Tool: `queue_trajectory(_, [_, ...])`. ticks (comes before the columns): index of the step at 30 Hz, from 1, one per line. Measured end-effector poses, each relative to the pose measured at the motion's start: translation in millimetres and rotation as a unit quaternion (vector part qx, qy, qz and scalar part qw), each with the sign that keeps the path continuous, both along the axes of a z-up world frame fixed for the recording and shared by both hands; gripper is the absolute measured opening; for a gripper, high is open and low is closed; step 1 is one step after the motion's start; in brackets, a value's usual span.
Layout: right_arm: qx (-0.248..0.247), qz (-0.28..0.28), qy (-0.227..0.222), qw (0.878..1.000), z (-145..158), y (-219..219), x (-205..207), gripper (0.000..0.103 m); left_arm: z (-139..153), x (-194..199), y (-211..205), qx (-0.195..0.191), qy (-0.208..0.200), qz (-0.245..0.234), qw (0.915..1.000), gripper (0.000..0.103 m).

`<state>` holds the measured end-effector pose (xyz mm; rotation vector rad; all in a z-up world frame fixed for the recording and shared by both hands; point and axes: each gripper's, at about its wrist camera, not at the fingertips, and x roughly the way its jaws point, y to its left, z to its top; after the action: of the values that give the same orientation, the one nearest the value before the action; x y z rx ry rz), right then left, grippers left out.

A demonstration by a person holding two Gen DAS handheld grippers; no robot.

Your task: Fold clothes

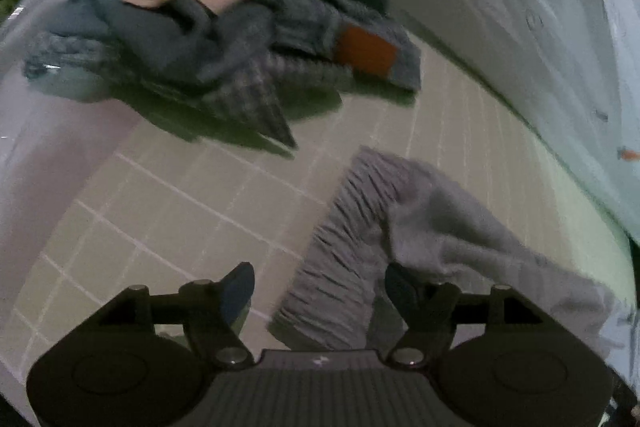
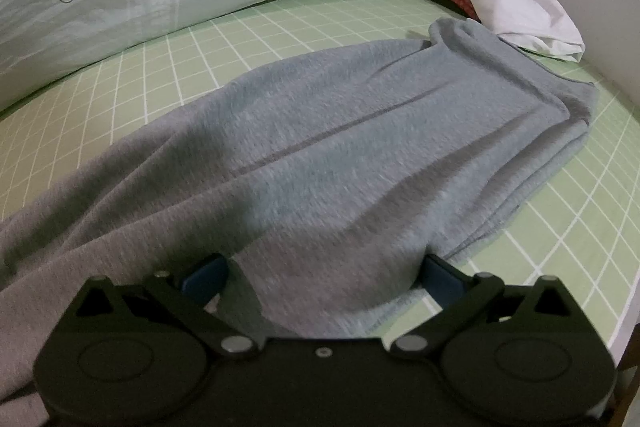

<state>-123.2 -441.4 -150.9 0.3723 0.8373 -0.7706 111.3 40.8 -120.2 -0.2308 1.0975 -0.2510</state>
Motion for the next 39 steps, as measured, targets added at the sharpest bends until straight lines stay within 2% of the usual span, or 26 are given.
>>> queue_trajectory(3, [0.001, 0.003, 0.001, 1.000, 0.5, -1.2, -1.0, 0.103, -5.3, -0.3, -9.3, 0.020, 0.003, -0.018, 0.9996, 0.073])
queue_trajectory(7, [0.002, 0.007, 0.001, 1.000, 1.5, -0.5, -1.2, 0.103, -11.0, 1.8, -11.1, 0.016, 0.011, -0.022, 0.9996, 0.073])
queue_trajectory(9, [0.002, 0.007, 0.000, 1.000, 1.7, -0.1, -0.9, 0.103, -13.3, 1.9, -11.4, 0.012, 0.015, -0.023, 0.9995, 0.069])
queue_trajectory(12, [0.002, 0.008, -0.002, 1.000, 1.9, -0.2, -1.0, 0.103, -16.4, 0.7, -13.4, 0.014, 0.011, -0.018, 0.9997, 0.041])
queue_trajectory(13, [0.003, 0.008, -0.002, 1.000, 2.0, -0.5, -1.1, 0.103, -17.3, 0.8, -14.2, 0.019, 0.008, -0.018, 0.9996, 0.023])
queue_trajectory(15, [0.007, 0.011, 0.000, 1.000, 2.9, -1.2, -1.0, 0.103, -17.2, 0.2, -11.3, 0.021, 0.001, -0.008, 0.9997, 0.015])
queue_trajectory(17, [0.012, 0.015, 0.000, 1.000, 6.3, -1.3, -1.1, 0.103, -11.5, 1.7, -3.4, 0.043, -0.016, 0.014, 0.9989, 0.007])
queue_trajectory(19, [0.014, 0.020, -0.006, 1.000, 11.9, -0.3, -2.7, 0.103, -4.3, 4.6, 7.2, 0.071, -0.036, 0.040, 0.9960, 0.007])
queue_trajectory(24, [0.018, 0.024, -0.027, 0.999, 23.4, 1.0, -7.8, 0.103, 2.9, 24.3, 62.6, 0.095, -0.042, 0.138, 0.9850, 0.007])
queue_trajectory(27, [0.018, 0.021, -0.031, 0.999, 25.3, -0.9, -10.0, 0.103, 8.6, 27.8, 88.8, 0.087, -0.045, 0.178, 0.9791, 0.007])
queue_trajectory(31, [0.025, 0.009, -0.036, 0.999, 24.0, -5.3, -15.4, 0.103, 14.6, 22.6, 88.8, 0.076, -0.055, 0.176, 0.9798, 0.007])
queue_trajectory(39, [0.032, -0.001, -0.041, 0.999, 23.0, -14.8, -25.2, 0.103, 35.9, 6.0, 35.1, 0.078, -0.111, 0.123, 0.9831, 0.007])
